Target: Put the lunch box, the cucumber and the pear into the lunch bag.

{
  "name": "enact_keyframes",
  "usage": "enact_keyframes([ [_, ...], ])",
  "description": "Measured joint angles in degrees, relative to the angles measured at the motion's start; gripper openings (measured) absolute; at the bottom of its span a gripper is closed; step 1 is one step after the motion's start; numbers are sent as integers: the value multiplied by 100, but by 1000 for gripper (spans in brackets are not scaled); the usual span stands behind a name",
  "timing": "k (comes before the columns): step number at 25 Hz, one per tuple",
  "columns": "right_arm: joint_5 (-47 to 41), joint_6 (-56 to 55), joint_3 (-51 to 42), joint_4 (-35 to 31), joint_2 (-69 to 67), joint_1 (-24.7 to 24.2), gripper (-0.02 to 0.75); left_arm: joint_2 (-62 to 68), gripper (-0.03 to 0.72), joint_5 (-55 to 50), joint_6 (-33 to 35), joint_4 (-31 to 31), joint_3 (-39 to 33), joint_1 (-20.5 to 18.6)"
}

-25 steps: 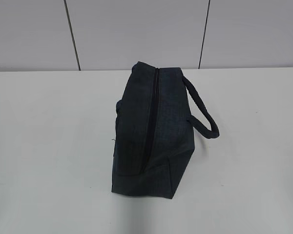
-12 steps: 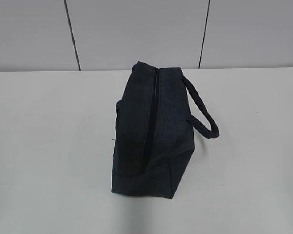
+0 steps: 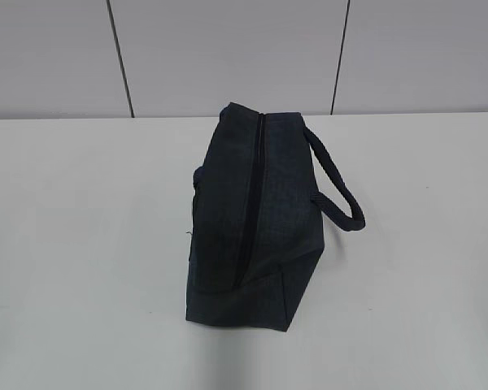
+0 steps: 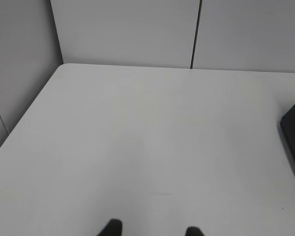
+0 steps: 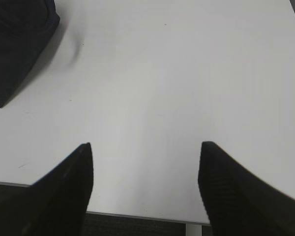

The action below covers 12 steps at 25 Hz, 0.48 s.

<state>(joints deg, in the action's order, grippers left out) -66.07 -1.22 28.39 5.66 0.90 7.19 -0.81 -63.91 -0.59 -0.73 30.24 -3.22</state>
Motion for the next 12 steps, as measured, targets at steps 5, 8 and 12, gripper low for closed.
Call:
enact_keyframes([
  [5, 0, 0, 0, 0, 0, -10, 515, 0, 242, 0, 0, 0, 0, 0],
  [8, 0, 0, 0, 0, 0, -10, 515, 0, 242, 0, 0, 0, 0, 0],
  [12, 0, 0, 0, 0, 0, -10, 515, 0, 242, 0, 0, 0, 0, 0],
])
